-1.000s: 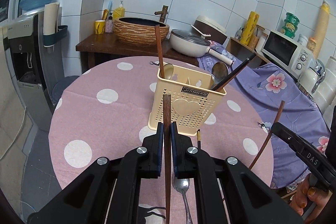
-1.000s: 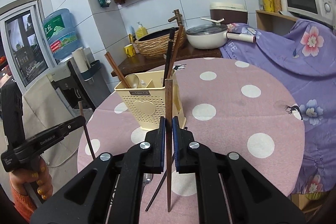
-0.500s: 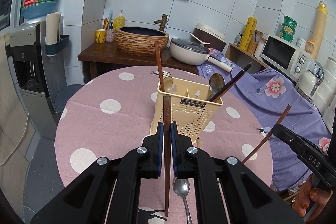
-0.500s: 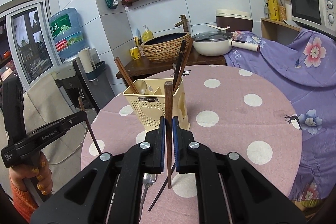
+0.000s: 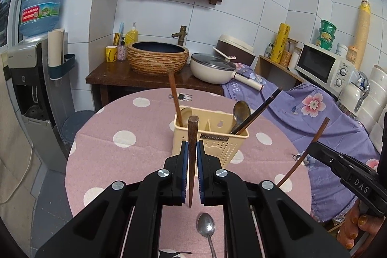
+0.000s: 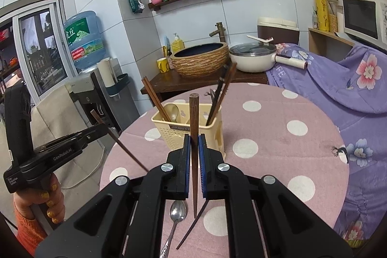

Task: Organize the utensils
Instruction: 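Lift both chopsticks upright and lower them into the cream holder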

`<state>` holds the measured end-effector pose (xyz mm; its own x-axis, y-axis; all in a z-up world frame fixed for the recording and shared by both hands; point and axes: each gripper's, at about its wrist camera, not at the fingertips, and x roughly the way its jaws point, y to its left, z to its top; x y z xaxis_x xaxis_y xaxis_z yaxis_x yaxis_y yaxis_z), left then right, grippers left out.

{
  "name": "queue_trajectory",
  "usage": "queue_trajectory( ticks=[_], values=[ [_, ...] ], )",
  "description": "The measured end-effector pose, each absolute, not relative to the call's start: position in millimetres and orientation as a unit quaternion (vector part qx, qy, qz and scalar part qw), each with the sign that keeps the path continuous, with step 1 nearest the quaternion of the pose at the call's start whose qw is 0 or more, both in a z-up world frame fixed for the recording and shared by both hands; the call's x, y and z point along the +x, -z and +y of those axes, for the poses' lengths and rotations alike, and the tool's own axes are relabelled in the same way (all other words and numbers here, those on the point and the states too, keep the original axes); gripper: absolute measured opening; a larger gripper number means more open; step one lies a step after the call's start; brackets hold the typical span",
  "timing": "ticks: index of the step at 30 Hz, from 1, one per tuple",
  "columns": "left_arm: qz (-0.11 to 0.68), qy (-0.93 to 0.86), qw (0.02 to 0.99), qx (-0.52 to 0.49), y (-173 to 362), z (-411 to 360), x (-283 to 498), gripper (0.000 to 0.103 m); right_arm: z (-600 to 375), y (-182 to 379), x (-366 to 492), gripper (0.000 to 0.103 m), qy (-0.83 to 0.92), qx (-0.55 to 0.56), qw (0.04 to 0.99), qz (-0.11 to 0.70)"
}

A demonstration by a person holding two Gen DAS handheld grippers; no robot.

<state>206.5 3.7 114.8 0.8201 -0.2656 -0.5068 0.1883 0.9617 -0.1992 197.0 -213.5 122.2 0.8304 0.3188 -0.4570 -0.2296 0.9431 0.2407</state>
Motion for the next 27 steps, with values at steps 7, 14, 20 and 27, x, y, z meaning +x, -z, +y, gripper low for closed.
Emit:
queue_trajectory(
  ticks=[7, 14, 20, 27],
  values=[
    [0.24, 0.136, 0.96, -0.055, -161, -5, 217, 0.007, -205, -172, 207, 0.007, -0.165, 0.079, 0.958, 0.221],
    [0.18, 0.13, 0.975, -0.03, -223, -17, 235, 0.007, -190, -236, 231, 0.007, -0.157, 0.055, 0.971, 0.173],
    [0.168, 0.121, 0.978, -0.032, -250, -25, 265, 0.007, -180, -267, 263, 0.008, -0.134, 0.042, 0.978, 0.157],
    [0.196, 0.099, 0.974, -0.048, -226, -27, 304, 0.007, -172, -240, 300, 0.008, -0.103, 0.033, 0.979, 0.172]
  ],
)
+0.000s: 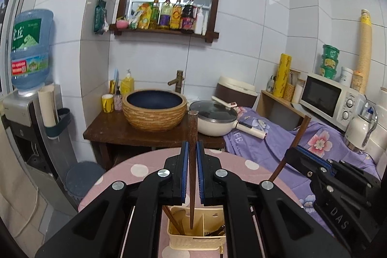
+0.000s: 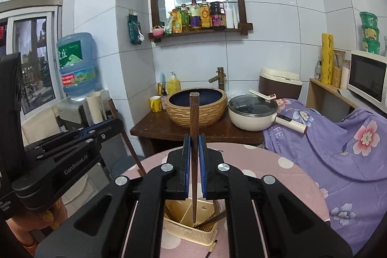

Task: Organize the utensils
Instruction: 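Lift both chopsticks upright and lower them into the cream holder, then open both tools to release the chopsticks into the holder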

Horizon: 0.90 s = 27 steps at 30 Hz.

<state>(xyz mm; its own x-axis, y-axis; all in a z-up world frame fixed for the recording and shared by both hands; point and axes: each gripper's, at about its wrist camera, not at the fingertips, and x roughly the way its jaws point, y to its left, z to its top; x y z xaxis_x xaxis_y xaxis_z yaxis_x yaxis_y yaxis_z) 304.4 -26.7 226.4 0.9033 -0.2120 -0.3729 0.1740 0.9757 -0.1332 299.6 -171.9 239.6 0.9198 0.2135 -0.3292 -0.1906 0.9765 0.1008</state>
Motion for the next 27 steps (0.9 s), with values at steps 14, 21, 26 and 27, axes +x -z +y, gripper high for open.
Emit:
queue_trajectory(
  ticks=[14, 21, 26, 27],
  values=[
    [0.278, 0.08, 0.956, -0.047, -137, -24, 325, 0.007, -168, -149, 322, 0.008, -0.089, 0.053, 0.969, 0.224],
    [0.298, 0.081, 0.95, -0.047, -116, -21, 328, 0.007, -165, -125, 328, 0.008, -0.085, 0.047, 0.964, 0.247],
    [0.291, 0.081, 0.952, -0.043, -114, -18, 320, 0.007, -165, -118, 326, 0.008, -0.077, 0.031, 0.965, 0.248],
    [0.287, 0.081, 0.954, -0.042, -115, -18, 316, 0.007, -165, -117, 325, 0.008, -0.079, 0.03, 0.965, 0.249]
  ],
)
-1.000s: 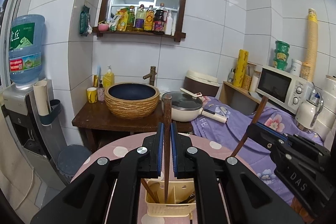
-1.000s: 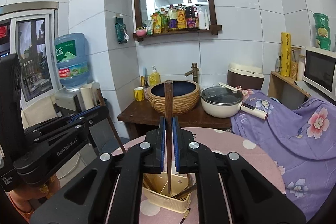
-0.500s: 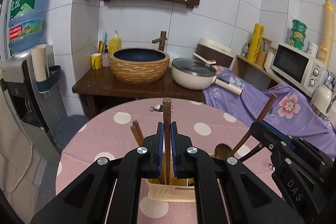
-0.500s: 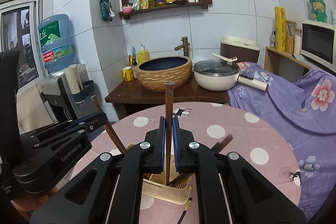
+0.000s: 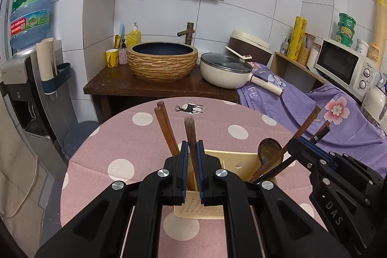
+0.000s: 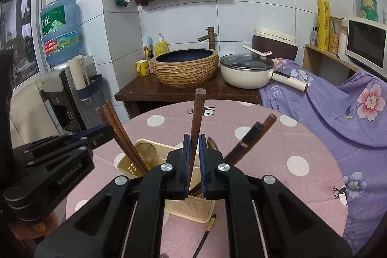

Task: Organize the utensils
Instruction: 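Open both tools to release the chopsticks into the holder, then move both tools back toward the black chopstick and steel spoon beside the holder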

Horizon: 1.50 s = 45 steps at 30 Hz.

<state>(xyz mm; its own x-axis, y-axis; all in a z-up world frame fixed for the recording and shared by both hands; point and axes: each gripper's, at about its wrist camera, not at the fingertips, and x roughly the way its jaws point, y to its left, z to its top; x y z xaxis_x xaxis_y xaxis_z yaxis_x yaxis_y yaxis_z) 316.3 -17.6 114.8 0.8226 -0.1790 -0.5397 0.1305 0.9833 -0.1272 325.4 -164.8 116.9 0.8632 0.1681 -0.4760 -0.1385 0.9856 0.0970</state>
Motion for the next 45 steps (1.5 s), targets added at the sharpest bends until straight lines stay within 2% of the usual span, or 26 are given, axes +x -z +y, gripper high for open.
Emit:
queue_trajectory(
  ticks=[3, 4, 5, 6, 8, 11, 14, 18, 26, 32, 40, 42, 45],
  values=[
    [0.271, 0.083, 0.958, -0.045, -121, -13, 302, 0.021, -166, -117, 320, 0.011, -0.08, 0.023, 0.966, 0.243],
    [0.265, 0.084, 0.959, -0.049, -123, -11, 296, 0.031, -167, -118, 316, 0.013, -0.079, 0.02, 0.968, 0.238],
    [0.257, 0.084, 0.961, -0.054, -125, -7, 289, 0.042, -168, -119, 312, 0.02, -0.079, 0.019, 0.969, 0.233],
    [0.25, 0.082, 0.963, -0.059, -127, -5, 282, 0.048, -170, -121, 305, 0.033, -0.081, 0.02, 0.971, 0.226],
    [0.239, 0.081, 0.965, -0.066, -130, 0, 268, 0.06, -173, -124, 291, 0.048, -0.083, 0.021, 0.974, 0.212],
    [0.235, 0.075, 0.967, -0.067, -125, 6, 249, 0.073, -174, -126, 265, 0.05, -0.085, 0.014, 0.978, 0.192],
    [0.252, 0.066, 0.963, -0.071, -111, 12, 237, 0.074, -175, -122, 242, 0.066, -0.088, 0.01, 0.979, 0.186],
    [0.294, 0.05, 0.952, -0.07, -77, 18, 227, 0.074, -185, -98, 229, 0.07, -0.073, 0.024, 0.971, 0.225],
    [0.382, 0.033, 0.921, -0.066, 7, 12, 206, 0.074, -202, -18, 220, 0.07, -0.024, 0.034, 0.946, 0.322],
    [0.41, 0.006, 0.911, -0.049, 43, 8, 189, 0.074, -201, 26, 223, 0.07, -0.023, 0.045, 0.925, 0.376],
    [0.424, -0.002, 0.904, -0.049, 56, 13, 183, 0.077, -185, 55, 248, 0.067, -0.024, 0.052, 0.909, 0.412],
    [0.42, -0.003, 0.906, -0.048, 53, 14, 183, 0.082, -180, 60, 260, 0.063, -0.023, 0.056, 0.905, 0.421],
    [0.416, -0.004, 0.908, -0.043, 51, 13, 183, 0.084, -176, 65, 276, 0.057, -0.015, 0.06, 0.903, 0.426]
  ],
)
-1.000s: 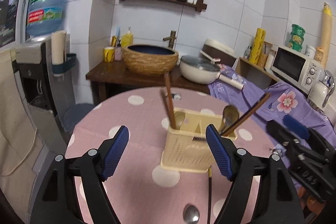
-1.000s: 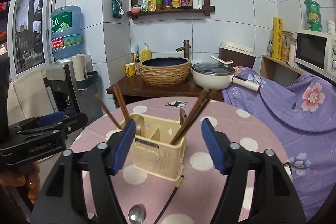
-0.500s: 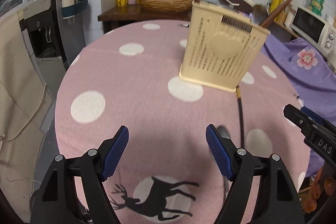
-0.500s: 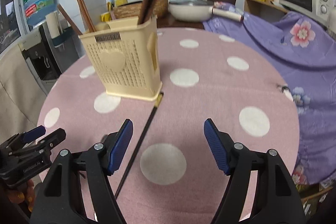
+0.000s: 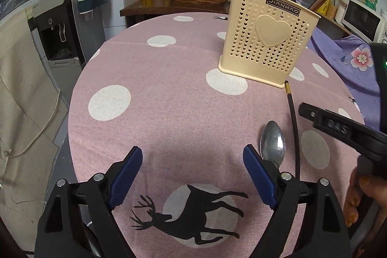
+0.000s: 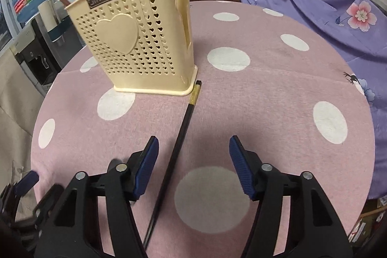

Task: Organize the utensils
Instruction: 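Move both tools back toward the black chopstick and steel spoon beside the holder, then close the left tool on the steel spoon and lift it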

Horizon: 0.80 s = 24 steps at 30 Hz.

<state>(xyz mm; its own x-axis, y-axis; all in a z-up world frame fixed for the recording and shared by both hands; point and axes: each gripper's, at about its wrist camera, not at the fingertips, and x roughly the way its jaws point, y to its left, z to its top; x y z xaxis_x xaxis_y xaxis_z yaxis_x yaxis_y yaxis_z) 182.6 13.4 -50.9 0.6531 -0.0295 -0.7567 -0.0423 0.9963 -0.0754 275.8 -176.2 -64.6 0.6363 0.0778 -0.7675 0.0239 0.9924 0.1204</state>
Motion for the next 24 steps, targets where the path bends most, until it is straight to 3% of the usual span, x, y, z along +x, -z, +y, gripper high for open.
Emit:
queue_trajectory(
  ticks=[13, 18, 24],
  values=[
    [0.419, -0.006, 0.907, -0.034, 52, 11, 185, 0.085, -159, 80, 321, 0.03, 0.022, 0.044, 0.892, 0.448],
    [0.424, -0.004, 0.905, -0.035, 55, 9, 187, 0.086, -156, 79, 321, 0.013, 0.017, 0.017, 0.894, 0.448],
    [0.434, 0.009, 0.9, -0.034, 59, -1, 190, 0.086, -166, 80, 304, 0.011, -0.011, 0.006, 0.887, 0.461]
  ],
)
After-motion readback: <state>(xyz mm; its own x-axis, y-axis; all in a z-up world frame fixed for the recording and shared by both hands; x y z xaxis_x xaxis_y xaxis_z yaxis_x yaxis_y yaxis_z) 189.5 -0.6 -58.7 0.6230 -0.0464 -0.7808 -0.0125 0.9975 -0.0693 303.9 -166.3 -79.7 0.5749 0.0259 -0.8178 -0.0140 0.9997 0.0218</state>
